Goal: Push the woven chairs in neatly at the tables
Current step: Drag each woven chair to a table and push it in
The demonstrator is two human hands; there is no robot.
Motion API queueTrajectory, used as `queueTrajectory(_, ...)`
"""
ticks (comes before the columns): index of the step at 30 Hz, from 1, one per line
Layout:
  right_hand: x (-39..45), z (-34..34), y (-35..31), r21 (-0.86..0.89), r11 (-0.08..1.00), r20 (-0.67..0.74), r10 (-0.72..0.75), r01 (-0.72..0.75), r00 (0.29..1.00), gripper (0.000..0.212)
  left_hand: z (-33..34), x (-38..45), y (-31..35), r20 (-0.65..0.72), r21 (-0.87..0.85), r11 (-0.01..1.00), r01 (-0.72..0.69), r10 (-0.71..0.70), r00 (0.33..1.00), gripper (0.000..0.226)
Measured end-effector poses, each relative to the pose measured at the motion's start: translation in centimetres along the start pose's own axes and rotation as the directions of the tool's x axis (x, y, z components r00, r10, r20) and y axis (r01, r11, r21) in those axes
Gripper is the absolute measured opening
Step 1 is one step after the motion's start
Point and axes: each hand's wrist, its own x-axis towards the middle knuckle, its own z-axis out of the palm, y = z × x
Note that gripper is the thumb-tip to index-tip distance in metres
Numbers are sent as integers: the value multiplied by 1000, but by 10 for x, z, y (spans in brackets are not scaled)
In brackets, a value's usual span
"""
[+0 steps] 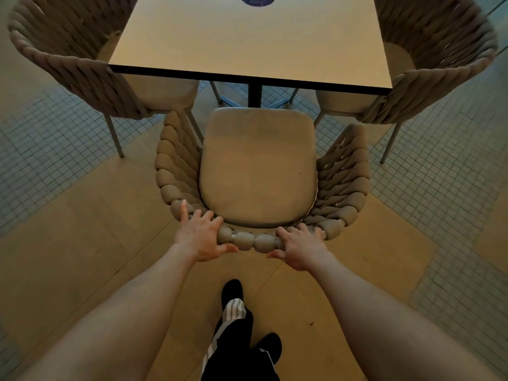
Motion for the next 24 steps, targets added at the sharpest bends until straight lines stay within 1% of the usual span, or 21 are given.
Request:
queueTrajectory(3,-1,-2,0,32,999,-4,13,-13,1000,71,-1,-1,-1,10,-5,1000,8,-8,1000,97)
queueTrajectory(6,-5,-7,-1,58,998,-33,16,-14,999,80,-3,-4,-4,-1,-39,999,8,-8,1000,93)
queueTrajectory(14,-13,-35,-10,57,998,-108,15,-9,994,88,-8,-12,-17,-92,-235,972,27,-50,994,85)
queueTrajectory(19,-14,-51,-26,14,1000,-124,-26,28,992,88,-7,-27,-31,-101,-300,952,67,-102,990,79)
queueTrajectory(24,-9,-71,-57,-42,997,-136,-65,60,989,91,-17,-46,-56,-115,-362,925,118,-170,979,75)
